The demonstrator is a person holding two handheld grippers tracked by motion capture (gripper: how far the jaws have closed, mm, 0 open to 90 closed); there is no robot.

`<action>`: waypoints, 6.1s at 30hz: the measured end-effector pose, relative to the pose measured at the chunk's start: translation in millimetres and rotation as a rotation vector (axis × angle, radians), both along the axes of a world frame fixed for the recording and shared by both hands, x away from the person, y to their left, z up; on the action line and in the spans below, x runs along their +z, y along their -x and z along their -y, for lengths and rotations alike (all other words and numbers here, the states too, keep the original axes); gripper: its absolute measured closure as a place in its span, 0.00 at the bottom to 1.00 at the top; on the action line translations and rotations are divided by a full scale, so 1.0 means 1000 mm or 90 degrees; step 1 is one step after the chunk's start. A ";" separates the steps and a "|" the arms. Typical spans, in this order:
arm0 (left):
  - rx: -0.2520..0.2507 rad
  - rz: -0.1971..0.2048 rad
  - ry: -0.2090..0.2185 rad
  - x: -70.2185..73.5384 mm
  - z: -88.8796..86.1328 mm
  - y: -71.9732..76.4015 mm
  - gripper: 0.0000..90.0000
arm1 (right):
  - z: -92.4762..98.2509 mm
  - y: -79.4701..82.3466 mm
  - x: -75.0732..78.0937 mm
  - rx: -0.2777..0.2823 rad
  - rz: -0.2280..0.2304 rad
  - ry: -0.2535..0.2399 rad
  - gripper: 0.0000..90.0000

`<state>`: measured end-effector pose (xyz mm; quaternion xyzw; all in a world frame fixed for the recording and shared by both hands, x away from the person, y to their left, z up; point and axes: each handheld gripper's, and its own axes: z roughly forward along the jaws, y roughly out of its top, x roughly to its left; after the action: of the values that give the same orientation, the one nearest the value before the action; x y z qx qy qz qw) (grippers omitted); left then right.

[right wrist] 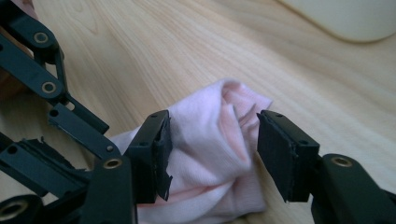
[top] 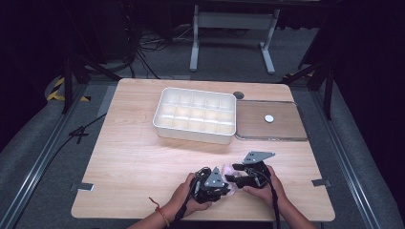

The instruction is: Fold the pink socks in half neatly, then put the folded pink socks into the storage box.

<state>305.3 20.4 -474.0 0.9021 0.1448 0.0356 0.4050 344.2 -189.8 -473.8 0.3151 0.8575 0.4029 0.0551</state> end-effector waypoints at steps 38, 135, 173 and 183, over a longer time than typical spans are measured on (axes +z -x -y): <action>0.094 0.000 -0.082 0.012 -0.145 -0.028 0.22 | 0.003 0.001 0.003 0.051 -0.016 -0.014 0.79; 0.171 0.001 -0.053 -0.010 -0.157 -0.025 0.15 | 0.042 -0.037 0.118 -0.033 0.257 -0.022 0.80; 0.168 0.004 -0.057 -0.009 -0.158 -0.024 0.15 | -0.027 -0.106 0.114 -0.004 0.245 0.083 0.80; 0.169 0.004 -0.057 -0.009 -0.158 -0.024 0.15 | -0.033 -0.116 0.101 -0.009 0.245 0.140 0.80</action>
<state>329.6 178.0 -483.2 0.8920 0.2597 0.0978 0.3568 460.4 -156.9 -373.1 0.2304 0.8678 0.3594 0.2545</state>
